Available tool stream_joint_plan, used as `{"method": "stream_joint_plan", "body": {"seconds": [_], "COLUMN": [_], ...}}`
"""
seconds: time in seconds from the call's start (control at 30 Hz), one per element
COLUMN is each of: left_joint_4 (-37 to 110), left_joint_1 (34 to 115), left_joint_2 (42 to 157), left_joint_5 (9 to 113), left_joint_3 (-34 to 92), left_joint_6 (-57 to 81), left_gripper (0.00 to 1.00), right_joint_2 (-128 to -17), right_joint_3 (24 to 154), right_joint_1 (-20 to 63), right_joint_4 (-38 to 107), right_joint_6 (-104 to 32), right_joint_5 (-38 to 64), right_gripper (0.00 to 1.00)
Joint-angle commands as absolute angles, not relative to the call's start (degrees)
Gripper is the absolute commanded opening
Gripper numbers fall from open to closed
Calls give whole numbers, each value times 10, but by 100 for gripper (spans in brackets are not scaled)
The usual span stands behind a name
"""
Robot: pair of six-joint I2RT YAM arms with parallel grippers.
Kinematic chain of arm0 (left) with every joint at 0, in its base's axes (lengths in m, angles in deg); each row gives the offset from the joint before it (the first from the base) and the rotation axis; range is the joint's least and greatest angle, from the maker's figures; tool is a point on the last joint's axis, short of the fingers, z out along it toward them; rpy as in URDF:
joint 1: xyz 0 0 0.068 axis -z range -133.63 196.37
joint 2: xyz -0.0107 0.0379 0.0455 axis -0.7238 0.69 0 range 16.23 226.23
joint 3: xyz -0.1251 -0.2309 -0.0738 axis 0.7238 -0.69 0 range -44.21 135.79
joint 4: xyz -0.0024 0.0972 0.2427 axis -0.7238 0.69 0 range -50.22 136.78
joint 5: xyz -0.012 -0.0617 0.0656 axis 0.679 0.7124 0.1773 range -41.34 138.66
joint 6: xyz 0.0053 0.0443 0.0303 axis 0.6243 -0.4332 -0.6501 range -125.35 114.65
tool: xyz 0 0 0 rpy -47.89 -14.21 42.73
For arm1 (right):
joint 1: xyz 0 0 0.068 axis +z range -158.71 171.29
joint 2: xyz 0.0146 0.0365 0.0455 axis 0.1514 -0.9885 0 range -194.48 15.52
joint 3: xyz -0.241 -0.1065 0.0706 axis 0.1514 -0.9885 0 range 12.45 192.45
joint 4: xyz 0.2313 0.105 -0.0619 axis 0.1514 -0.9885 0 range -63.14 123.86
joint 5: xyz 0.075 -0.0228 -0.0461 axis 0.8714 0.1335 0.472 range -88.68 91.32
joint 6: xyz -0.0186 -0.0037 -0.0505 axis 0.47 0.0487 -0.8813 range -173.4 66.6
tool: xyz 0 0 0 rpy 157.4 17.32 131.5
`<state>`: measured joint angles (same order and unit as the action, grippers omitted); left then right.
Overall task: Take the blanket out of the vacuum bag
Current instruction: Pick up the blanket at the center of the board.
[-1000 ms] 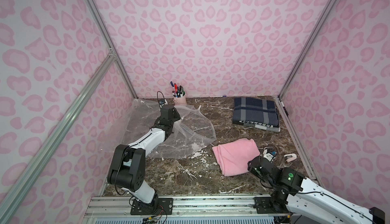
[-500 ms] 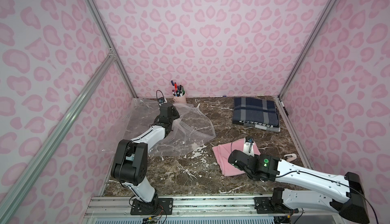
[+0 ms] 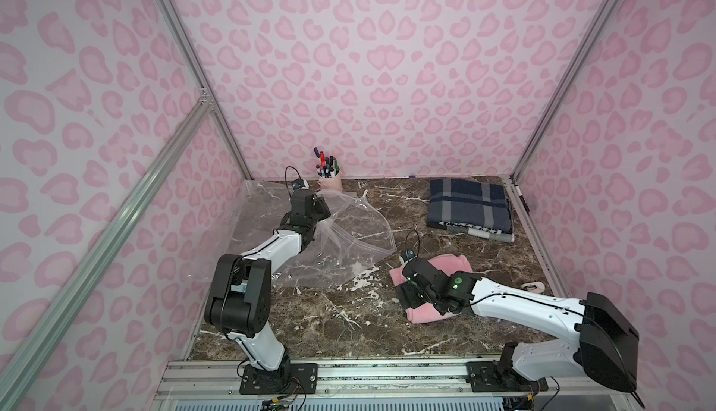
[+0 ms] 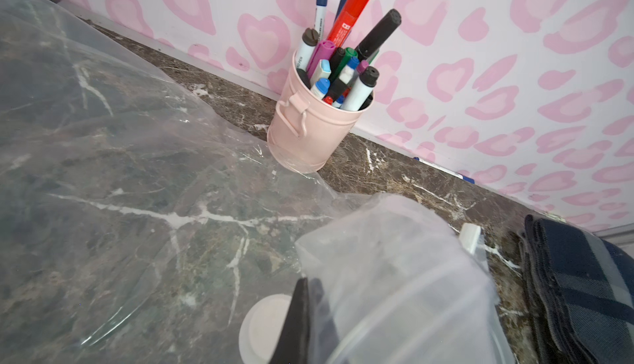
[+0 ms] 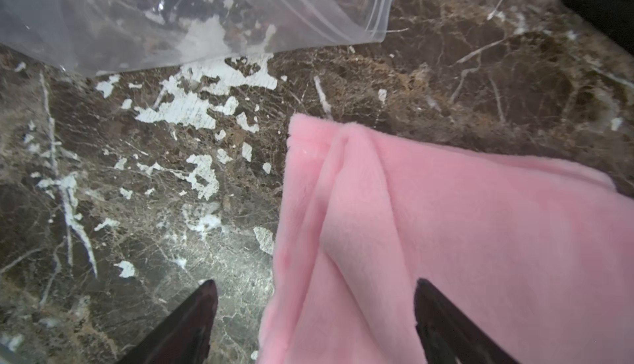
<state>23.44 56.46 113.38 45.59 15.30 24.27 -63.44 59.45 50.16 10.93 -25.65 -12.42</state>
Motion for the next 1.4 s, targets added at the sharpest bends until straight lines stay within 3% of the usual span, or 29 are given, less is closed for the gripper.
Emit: {"method": "stream_joint_plan", "body": {"seconds": [0.0,0.4,1.07,1.27,1.33,1.37], "left_joint_4": [213,234,203,206,207,206], "left_joint_1": [565,564,588,588,588,588], "left_joint_2": [1128,1100,1096,1091,1088,1087], "left_joint_5": [490,511,494,492,488,486], "left_joint_3": [148,94,48,45,43,41], "left_joint_6": [234,249,288,279,275,274], "left_gripper": [4,4,4,4,4,4], "right_joint_2": [-657,-690,-796,-824,-821,-821], "right_joint_3": [600,585,604,603,591,585], "right_joint_1": [503,498,539,525,514,507], "right_joint_4": [124,125,159,145,154,158], "right_joint_6": [-287,-266,-223,-198,-190,-187], "right_joint_5": [-119,-197,-149,-135,-114,-101], "right_gripper": [90,90,90,73,63,51]}}
